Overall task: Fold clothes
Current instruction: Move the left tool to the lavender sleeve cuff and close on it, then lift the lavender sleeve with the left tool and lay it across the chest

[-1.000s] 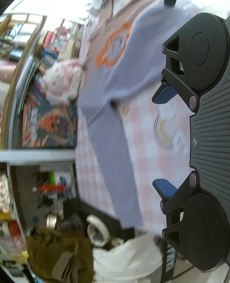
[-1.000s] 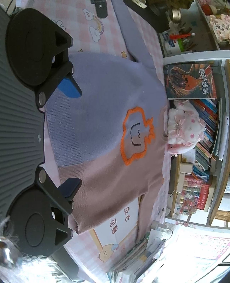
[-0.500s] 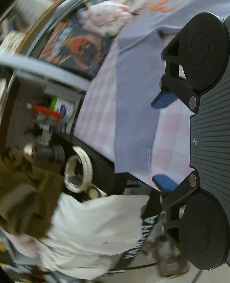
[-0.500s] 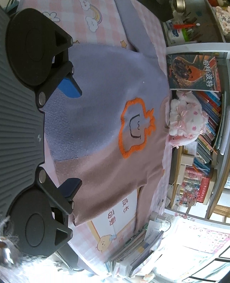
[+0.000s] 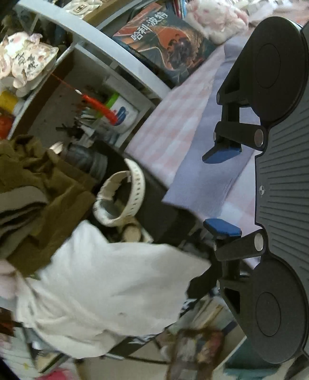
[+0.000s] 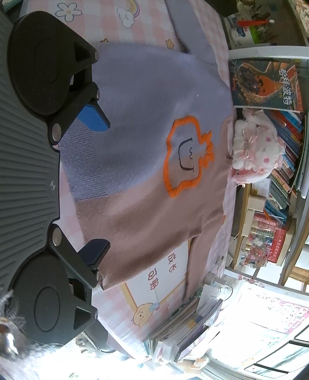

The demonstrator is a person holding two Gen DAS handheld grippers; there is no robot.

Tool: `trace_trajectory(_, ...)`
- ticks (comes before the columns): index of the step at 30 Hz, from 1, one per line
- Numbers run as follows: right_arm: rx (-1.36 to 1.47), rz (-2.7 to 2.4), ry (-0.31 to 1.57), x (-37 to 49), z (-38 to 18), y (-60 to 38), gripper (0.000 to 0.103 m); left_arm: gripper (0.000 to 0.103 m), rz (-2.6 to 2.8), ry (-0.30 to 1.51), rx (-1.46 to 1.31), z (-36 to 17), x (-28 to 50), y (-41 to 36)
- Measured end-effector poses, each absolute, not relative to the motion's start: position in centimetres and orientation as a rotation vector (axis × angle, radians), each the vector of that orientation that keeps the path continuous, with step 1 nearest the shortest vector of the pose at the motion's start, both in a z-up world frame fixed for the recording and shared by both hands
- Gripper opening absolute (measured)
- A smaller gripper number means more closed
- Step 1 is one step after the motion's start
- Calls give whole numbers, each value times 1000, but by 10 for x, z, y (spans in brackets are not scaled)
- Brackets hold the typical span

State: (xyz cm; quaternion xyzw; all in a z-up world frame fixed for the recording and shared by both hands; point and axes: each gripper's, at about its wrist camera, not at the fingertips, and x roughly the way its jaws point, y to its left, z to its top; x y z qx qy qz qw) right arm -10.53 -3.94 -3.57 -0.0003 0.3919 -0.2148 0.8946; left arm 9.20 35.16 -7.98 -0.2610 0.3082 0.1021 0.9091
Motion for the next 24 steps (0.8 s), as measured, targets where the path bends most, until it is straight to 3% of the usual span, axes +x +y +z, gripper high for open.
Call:
trace_trajectory(6, -2, -447, 818, -105, -36, -40, 98, 49, 214, 658, -534, -85, 98, 357)
trace_trajectory(9, -6, -447, 819, -106, -36, -41, 98, 39, 145, 639, -590, -83, 97, 356)
trace_trajectory(19, -9, -448, 812, -107, -35, -39, 98, 38, 115, 645, -749, -92, 102, 351)
trace_trajectory(24, 6, -466, 811, -108, -34, -43, 98, 21, 175, 651, -768, -93, 108, 361)
